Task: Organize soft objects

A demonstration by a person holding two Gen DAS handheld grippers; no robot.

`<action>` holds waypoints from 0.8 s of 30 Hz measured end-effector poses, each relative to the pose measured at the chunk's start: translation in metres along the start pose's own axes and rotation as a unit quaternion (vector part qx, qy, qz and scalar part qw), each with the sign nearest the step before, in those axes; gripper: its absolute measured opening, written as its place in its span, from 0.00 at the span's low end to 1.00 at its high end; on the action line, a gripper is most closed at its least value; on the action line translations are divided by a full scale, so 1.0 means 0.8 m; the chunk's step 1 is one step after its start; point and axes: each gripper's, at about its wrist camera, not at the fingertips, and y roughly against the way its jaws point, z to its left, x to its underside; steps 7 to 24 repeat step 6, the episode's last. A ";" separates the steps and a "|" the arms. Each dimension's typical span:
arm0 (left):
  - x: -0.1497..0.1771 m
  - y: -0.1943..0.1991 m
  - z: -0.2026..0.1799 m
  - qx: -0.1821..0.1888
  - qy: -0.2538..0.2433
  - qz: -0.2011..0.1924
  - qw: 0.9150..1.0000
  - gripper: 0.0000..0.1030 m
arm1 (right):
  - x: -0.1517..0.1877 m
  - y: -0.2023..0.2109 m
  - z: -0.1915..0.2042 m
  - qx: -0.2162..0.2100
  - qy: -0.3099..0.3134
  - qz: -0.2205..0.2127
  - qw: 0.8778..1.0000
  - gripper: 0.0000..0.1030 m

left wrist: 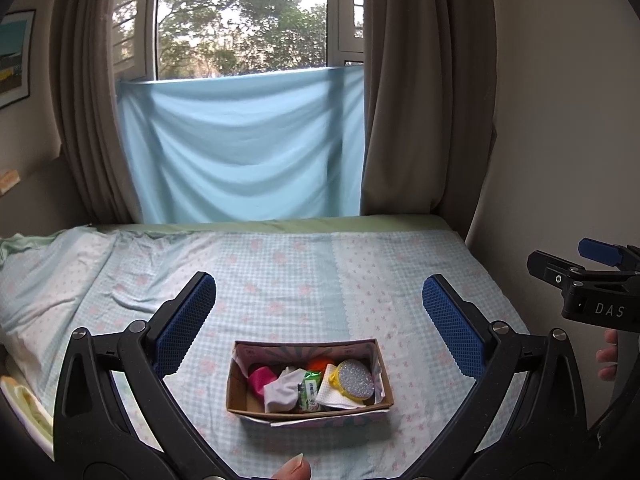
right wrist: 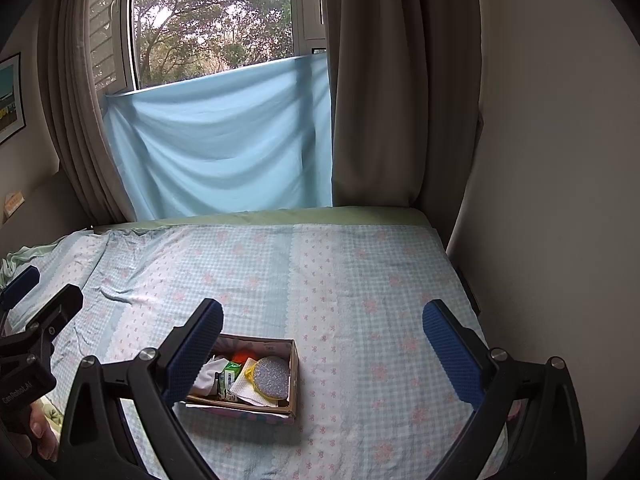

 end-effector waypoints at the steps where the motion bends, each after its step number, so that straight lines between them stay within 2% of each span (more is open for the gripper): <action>1: 0.000 -0.001 0.001 -0.002 0.003 0.001 1.000 1.00 | 0.000 0.000 0.000 0.000 0.000 0.000 1.000 0.97; 24: 0.001 -0.002 0.005 -0.008 0.009 -0.003 1.000 1.00 | 0.000 0.000 0.000 -0.001 0.000 0.001 1.000 0.97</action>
